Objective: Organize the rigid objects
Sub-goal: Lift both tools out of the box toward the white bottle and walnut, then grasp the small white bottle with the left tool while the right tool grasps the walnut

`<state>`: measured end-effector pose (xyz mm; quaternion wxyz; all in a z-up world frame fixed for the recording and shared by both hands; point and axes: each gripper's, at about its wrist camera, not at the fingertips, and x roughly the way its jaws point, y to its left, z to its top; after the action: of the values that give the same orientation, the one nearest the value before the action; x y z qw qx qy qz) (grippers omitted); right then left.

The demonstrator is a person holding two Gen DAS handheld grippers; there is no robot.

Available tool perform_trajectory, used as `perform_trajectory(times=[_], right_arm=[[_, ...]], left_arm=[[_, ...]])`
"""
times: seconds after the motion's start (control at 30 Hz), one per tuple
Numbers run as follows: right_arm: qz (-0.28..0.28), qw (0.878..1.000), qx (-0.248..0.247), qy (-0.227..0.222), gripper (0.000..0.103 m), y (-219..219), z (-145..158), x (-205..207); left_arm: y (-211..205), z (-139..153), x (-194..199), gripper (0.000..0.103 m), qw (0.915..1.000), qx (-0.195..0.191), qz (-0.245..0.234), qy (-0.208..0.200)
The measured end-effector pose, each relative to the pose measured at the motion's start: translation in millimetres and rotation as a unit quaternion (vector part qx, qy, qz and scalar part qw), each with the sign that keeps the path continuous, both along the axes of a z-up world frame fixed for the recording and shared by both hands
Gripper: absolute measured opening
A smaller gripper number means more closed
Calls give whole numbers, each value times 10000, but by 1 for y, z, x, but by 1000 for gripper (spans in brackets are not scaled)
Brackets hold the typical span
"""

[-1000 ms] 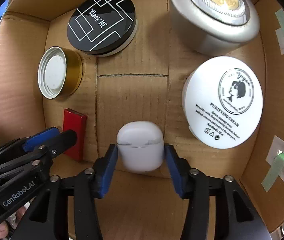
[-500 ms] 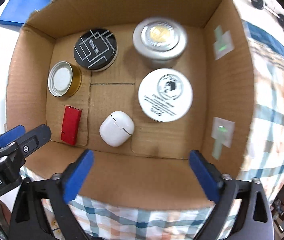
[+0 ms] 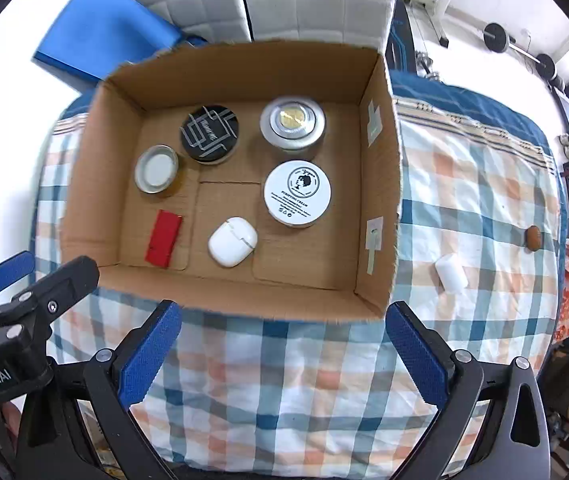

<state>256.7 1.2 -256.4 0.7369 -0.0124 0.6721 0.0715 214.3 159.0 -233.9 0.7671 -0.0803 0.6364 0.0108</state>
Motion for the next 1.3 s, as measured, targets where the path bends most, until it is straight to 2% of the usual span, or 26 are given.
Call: perform_trajectory(times=[0.2, 0.43, 0.57, 0.8, 0.9, 1.1, 1.17, 1.3], right_arm=[[-30, 9994, 170, -315, 103, -8, 37, -29], [-19, 9977, 337, -595, 103, -22, 74, -57], [70, 9967, 436, -687, 103, -25, 86, -63], [-64, 9966, 481, -670, 103, -53, 84, -63], [-304, 9966, 431, -634, 103, -86, 81, -61], [-1018, 9928, 82, -630, 103, -188, 75, -52], [-1316, 9894, -59, -616, 103, -230, 67, -46], [-1757, 9831, -209, -480, 103, -305, 43, -30]], left_arm=[[-4, 40, -25, 103, 9991, 189, -72, -376], [-12, 72, -47, 103, 9973, 282, -88, -677], [-23, 80, -55, 103, 9966, 321, -182, -738], [-51, 84, -53, 103, 9964, 288, -301, -736], [-81, 83, -46, 103, 9957, 218, -510, -741], [-167, 66, -18, 103, 9925, 34, -1005, -690], [-197, 52, -7, 103, 9910, -140, -1170, -629], [-256, 1, 18, 103, 9914, -371, -1247, -160]])
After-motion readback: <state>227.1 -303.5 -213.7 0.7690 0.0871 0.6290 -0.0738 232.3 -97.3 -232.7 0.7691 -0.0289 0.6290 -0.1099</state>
